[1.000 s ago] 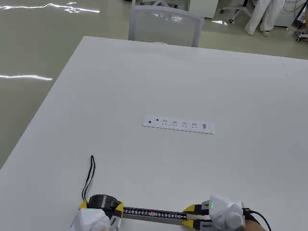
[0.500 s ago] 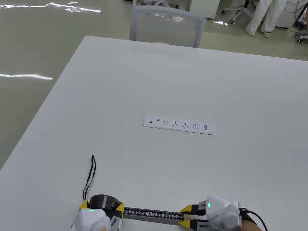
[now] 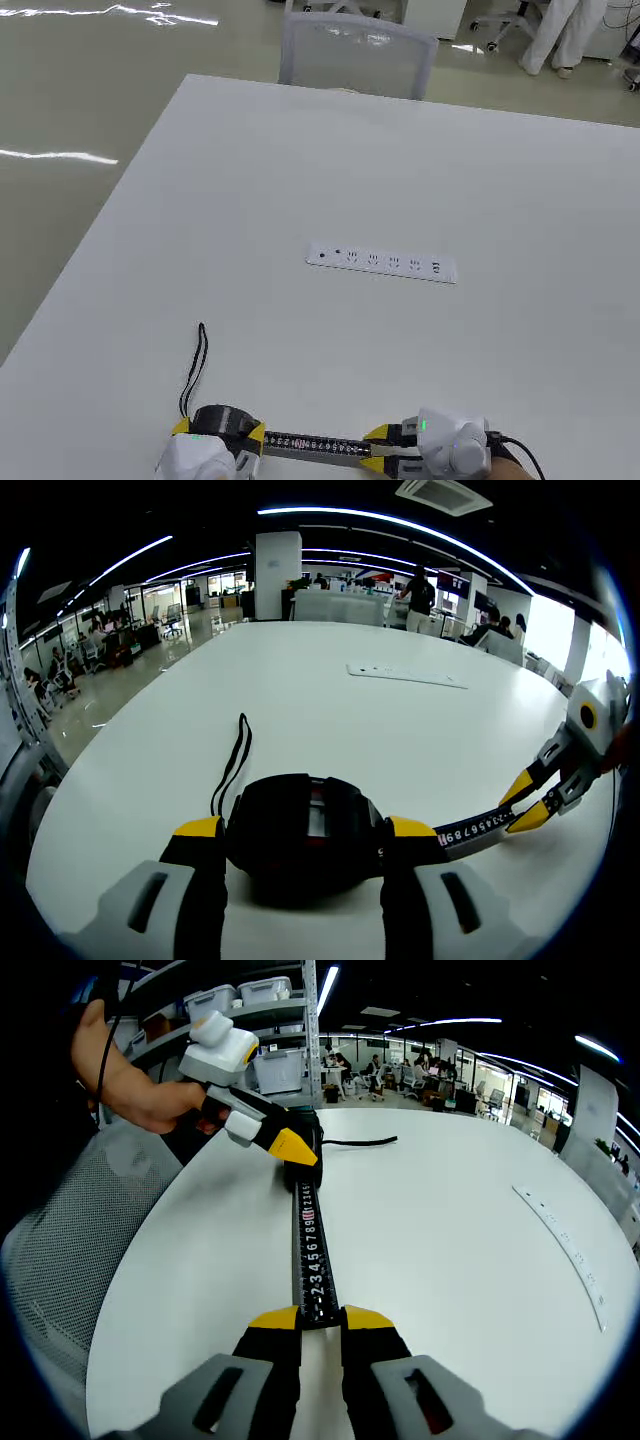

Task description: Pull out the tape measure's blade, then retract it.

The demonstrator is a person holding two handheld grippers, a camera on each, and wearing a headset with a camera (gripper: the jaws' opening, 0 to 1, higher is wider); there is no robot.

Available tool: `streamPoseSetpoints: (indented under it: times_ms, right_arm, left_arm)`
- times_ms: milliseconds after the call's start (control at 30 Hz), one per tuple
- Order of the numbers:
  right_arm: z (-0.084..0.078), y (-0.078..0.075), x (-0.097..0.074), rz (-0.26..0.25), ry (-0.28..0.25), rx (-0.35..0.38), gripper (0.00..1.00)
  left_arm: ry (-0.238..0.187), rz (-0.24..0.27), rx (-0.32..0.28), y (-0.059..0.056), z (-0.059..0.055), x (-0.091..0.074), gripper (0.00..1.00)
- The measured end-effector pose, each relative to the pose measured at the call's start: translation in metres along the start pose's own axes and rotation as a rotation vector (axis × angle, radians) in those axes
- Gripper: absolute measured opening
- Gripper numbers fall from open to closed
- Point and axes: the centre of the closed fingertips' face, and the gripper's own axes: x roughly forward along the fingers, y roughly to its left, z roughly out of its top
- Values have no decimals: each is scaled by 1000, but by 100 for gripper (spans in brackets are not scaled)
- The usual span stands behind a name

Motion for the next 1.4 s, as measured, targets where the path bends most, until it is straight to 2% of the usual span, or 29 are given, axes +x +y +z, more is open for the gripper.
streamPoseSetpoints:
  times_ms: [1400]
  right_arm:
    - [22, 5, 27, 35, -15, -1, 13]
  left_arm:
    - [0, -21, 2, 0, 2, 0, 59]
